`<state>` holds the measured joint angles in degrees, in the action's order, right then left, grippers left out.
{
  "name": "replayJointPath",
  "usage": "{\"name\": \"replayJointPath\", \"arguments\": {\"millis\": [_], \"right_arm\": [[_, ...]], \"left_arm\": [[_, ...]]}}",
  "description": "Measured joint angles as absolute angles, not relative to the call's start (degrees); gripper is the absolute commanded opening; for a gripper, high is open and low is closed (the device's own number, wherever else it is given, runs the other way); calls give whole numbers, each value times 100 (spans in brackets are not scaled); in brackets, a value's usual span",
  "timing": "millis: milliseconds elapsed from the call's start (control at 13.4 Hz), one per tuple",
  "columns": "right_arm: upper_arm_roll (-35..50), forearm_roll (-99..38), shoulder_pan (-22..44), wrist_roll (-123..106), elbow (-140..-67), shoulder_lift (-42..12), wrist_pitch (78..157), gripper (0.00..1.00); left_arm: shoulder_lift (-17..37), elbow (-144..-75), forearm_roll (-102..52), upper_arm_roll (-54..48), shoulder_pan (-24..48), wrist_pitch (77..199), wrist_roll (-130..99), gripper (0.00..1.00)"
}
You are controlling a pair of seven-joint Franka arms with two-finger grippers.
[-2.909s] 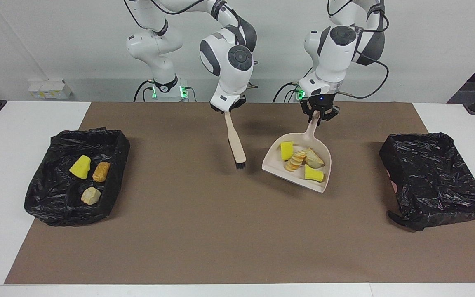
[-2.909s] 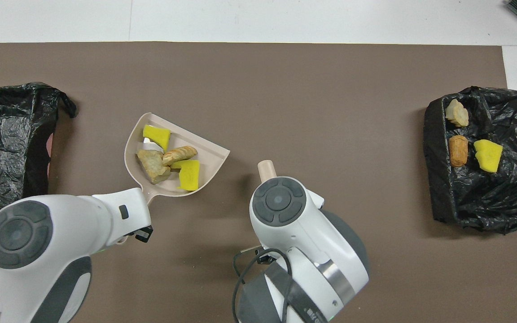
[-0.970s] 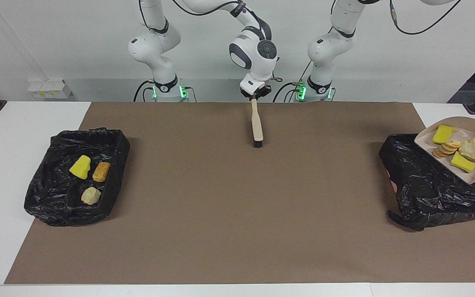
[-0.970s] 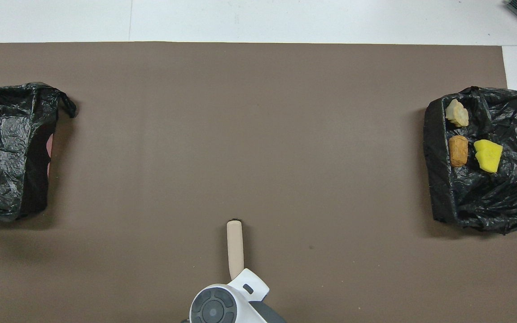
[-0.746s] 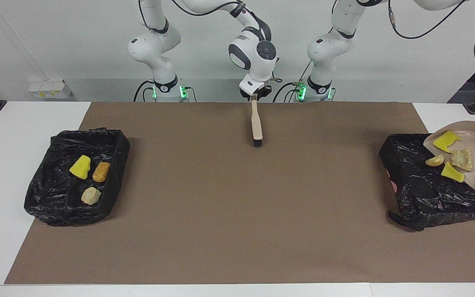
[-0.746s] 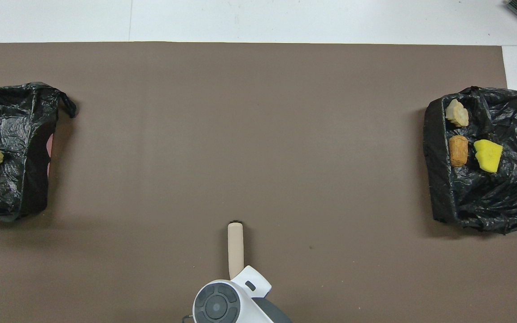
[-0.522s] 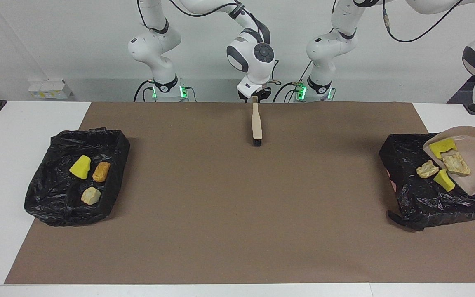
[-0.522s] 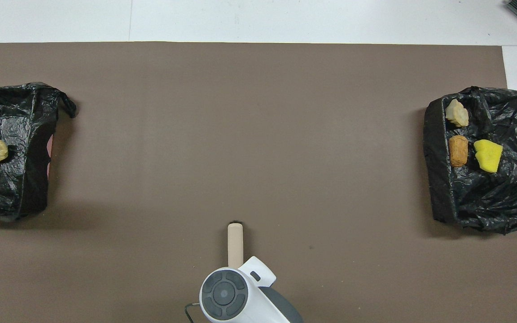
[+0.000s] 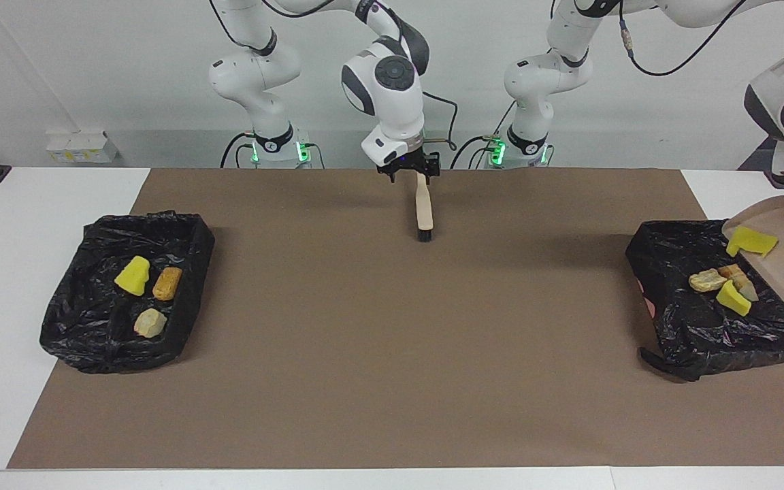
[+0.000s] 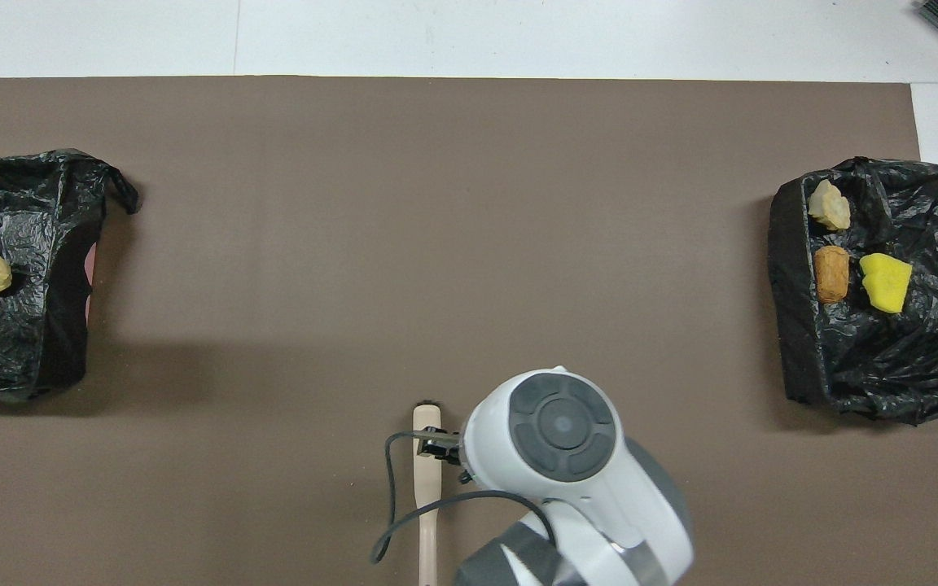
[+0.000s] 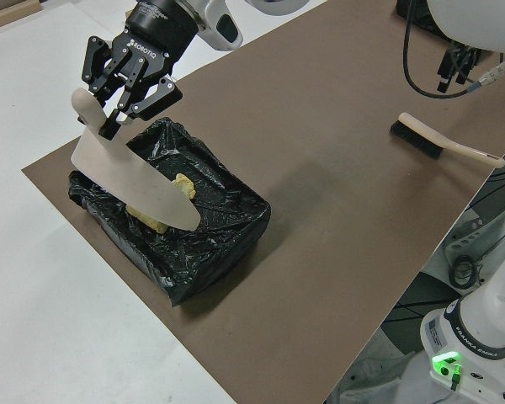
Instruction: Sweep and dump trash in bin
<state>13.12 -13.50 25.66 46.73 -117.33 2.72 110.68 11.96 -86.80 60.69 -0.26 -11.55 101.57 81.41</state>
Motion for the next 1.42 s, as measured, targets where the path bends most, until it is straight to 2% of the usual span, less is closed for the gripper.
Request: {"name": "replayJointPath", "arguments": {"millis": [224, 447, 746, 1119, 1417], "right_arm": [[1282, -1097, 1720, 4208, -11633, 799, 10532, 100], [1256, -1045, 1022, 3666, -11148, 920, 10288, 100], [1248, -342, 589, 3249, -10229, 724, 9842, 100], [1223, -82, 162, 2503, -9307, 274, 9425, 100], [1222, 311, 109, 2027, -8945, 103, 9321, 100]], "left_arm": [[1240, -8545, 6202, -28, -924, 9833, 7943, 0], [1212, -8669, 6197, -28, -874, 9784, 7367, 0], [1170, -8885, 6226, -43, -704, 9790, 6712, 0], [1083, -8887, 7474, -46, -381, 9362, 6682, 0], [1065, -8870, 7378, -61, -162, 9156, 6680, 0]]}}
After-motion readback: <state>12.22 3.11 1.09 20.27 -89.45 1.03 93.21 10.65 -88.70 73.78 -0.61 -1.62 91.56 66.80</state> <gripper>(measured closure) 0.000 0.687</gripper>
